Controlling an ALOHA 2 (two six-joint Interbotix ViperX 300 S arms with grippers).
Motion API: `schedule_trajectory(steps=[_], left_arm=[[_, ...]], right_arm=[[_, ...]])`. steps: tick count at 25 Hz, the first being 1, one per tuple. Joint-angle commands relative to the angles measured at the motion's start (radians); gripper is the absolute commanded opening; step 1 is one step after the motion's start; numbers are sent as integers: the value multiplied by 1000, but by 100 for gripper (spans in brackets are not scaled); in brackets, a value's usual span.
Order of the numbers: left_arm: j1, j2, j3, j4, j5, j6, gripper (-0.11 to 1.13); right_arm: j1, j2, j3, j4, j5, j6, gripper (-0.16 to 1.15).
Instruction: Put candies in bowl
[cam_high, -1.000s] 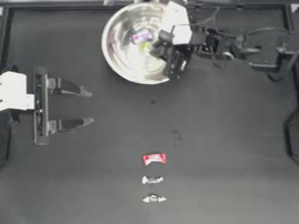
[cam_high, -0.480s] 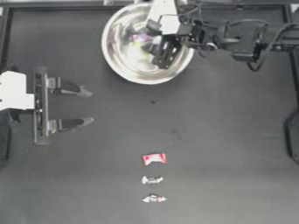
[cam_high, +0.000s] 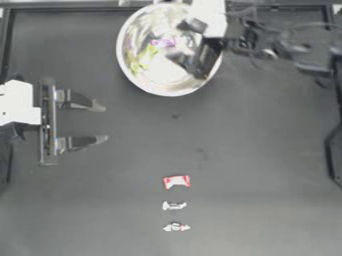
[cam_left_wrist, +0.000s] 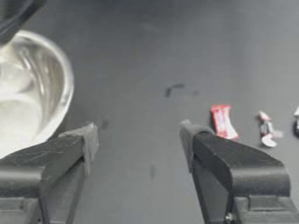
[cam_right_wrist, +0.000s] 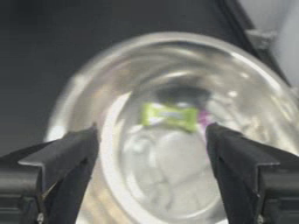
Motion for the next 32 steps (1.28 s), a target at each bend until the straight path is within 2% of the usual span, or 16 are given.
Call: schedule_trajectory(steps=[1,7,12,16,18,23,32], left_arm=[[6,-2,-9,-2,8,0,92],[20,-2,-21,-8,55,0,92],[28,8,-49,-11,107,-2,94],[29,44,-100,-31,169,-2,95],[32,92,-146,-46,213,-2,95],[26,241,-265,-55,310,-18,96],[-49,468,-426,-38,371,-57,96]], right_arm=[[64,-160,87,3,-34,-2,99],[153,-380,268,54,-54,-2,99],[249,-477,370,69,-72,3,99],[295,-538,431,126,-60,3,99],[308,-561,454,144,-58,5,99],[327,-606,485,143,-34,3,99],[331,-706,554,150,-20,3,99]])
